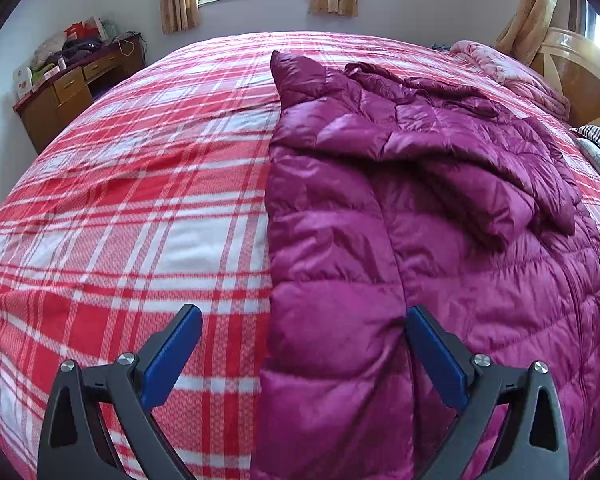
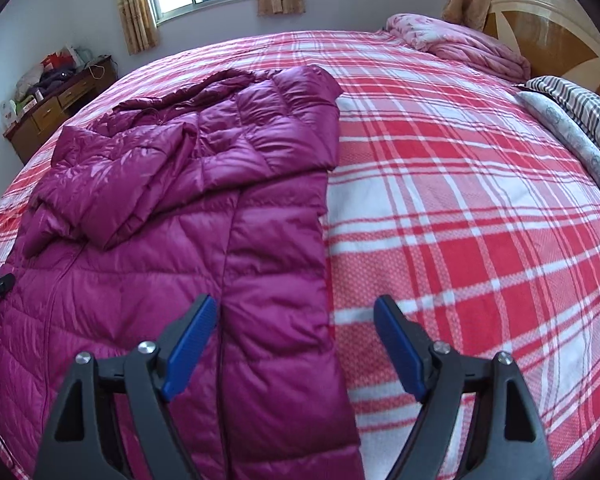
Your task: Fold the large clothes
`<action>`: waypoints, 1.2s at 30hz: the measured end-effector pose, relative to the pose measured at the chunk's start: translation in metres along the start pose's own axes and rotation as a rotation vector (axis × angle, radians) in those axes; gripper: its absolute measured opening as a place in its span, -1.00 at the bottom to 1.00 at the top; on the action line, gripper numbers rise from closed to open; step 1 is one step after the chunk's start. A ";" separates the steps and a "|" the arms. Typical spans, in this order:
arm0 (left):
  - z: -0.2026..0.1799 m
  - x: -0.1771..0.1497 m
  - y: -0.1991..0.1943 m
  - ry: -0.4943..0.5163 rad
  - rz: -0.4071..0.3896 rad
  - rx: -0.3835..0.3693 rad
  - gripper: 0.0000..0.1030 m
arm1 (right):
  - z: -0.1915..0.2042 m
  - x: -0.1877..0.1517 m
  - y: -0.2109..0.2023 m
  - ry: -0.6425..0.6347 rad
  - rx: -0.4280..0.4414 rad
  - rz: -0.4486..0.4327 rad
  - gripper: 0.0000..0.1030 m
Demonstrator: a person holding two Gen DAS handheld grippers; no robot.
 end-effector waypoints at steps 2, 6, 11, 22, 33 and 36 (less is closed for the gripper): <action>0.000 -0.006 -0.003 -0.005 0.001 -0.010 0.98 | -0.001 -0.007 -0.004 0.000 -0.004 -0.001 0.63; 0.001 -0.017 -0.010 -0.008 -0.001 -0.013 0.98 | -0.001 -0.020 -0.011 -0.010 -0.012 -0.004 0.67; 0.001 -0.028 -0.016 0.006 -0.002 -0.011 0.98 | 0.000 -0.035 -0.020 -0.023 -0.022 0.004 0.70; -0.001 -0.061 -0.038 0.037 0.011 -0.022 0.98 | 0.000 -0.071 -0.040 -0.028 -0.018 0.036 0.73; -0.003 -0.095 -0.058 0.062 0.003 -0.012 0.98 | -0.001 -0.100 -0.054 -0.046 -0.010 0.068 0.73; -0.004 -0.105 -0.064 0.071 0.003 -0.012 0.98 | -0.002 -0.106 -0.058 -0.045 -0.009 0.076 0.73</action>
Point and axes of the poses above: each gripper's, at about its wrist camera, not at the fingertips, and y roughly the way its jaws point, z to its left, x to its top, the point moved 9 cm from there along y, roughly the way its jaws point, and after that the axes turned 13 degrees about -x, right-handed, at the moved point
